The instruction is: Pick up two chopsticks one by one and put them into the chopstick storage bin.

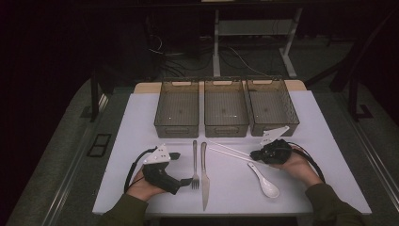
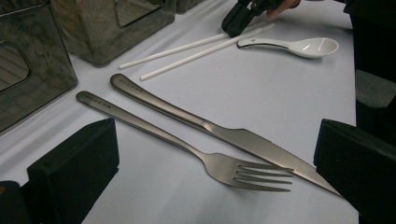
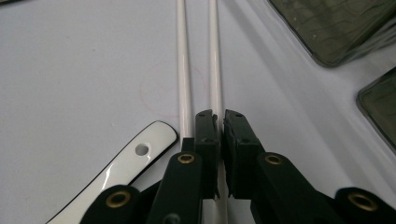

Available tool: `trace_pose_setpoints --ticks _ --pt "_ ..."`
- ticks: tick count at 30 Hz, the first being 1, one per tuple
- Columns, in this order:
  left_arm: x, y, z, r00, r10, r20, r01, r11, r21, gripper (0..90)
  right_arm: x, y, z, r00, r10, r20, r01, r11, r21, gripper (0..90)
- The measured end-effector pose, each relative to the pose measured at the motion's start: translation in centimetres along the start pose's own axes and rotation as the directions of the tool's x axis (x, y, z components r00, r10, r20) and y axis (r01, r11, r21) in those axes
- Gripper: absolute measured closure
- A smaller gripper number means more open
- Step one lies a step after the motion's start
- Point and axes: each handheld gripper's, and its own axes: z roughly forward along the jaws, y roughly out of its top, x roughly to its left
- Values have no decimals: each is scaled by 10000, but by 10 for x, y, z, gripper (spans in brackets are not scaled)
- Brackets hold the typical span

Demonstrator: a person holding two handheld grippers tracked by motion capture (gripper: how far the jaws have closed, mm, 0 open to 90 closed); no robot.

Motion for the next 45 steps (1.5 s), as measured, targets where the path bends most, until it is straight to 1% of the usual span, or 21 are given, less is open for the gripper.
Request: trace_pose_setpoints --ticks 3,7,8,9,12,13,17,20,22,23,26,28,32,36,38,40,42,43,45 --pt "0 0 -1 9999 -102 28 103 9999 -128 0 -1 -1 0 10000 42 -65 -43 9999 -91 846" --pt "0 0 -1 10000 -57 51 58 9999 -114 0 -3 -1 -2 10000 73 -10 -74 9999 -74 846" --pt "0 0 -1 10000 -31 51 32 9999 -127 0 -5 -3 -5 9997 246 -41 -246 9996 -133 847" --pt "0 0 -1 10000 -27 53 28 9999 -137 0 -5 -3 -5 9997 246 -41 -246 9996 -133 847" --pt "0 0 -2 9999 -90 49 90 9998 -178 0 -7 -4 -10 9994 352 -50 -353 9990 -281 846" --pt "0 0 -2 10000 -80 53 81 9999 -150 0 -7 -4 -13 9989 449 -127 -454 9982 -397 847" --pt "0 0 -2 10000 -86 31 87 9998 -154 0 -8 -5 -18 9988 476 -119 -481 9978 -458 847" --pt "0 -1 -3 10000 -65 -7 65 9998 -172 0 -7 -7 -25 9980 602 -178 -613 9960 -653 846" --pt "0 -1 -3 9999 -106 -32 105 9997 -211 0 -7 -7 -27 9980 610 -178 -621 9955 -721 846" --pt "1 -1 -4 9999 -102 -43 101 9997 -223 0 -6 -6 -32 9978 632 -222 -649 9941 -867 847" --pt "2 -2 -5 10000 -14 -86 12 9998 -215 0 -5 -7 -36 9975 657 -256 -678 9931 -953 846" --pt "1 -3 -5 9999 -56 -101 54 9998 -191 0 -4 -7 -40 9974 671 -261 -695 9921 -1041 846" --pt "2 -5 -8 9999 -56 -128 52 9996 -285 0 -3 -8 -47 9968 708 -374 -750 9890 -1271 846" --pt "2 -8 -10 9997 -191 -141 185 9991 -374 0 0 -6 -56 9961 739 -479 -808 9833 -1631 847" --pt "1 -8 -10 9998 -107 -140 102 9994 -341 0 1 -5 -59 9956 749 -555 -836 9805 -1777 847" --pt "1 -8 -10 9999 -14 -157 8 9993 -372 0 1 -3 -64 9953 806 -533 -894 9771 -1932 846" --pt "2 -9 -11 9997 56 -220 -65 9991 -411 0 1 -1 -69 9940 913 -598 -1024 9697 -2220 846" --pt "2 -9 -11 9996 114 -268 -126 9989 -441 0 1 2 -74 9923 1024 -700 -1164 9636 -2409 846" --pt "3 -9 -12 9994 127 -308 -143 9986 -504 0 1 3 -76 9920 1033 -728 -1183 9618 -2468 846"
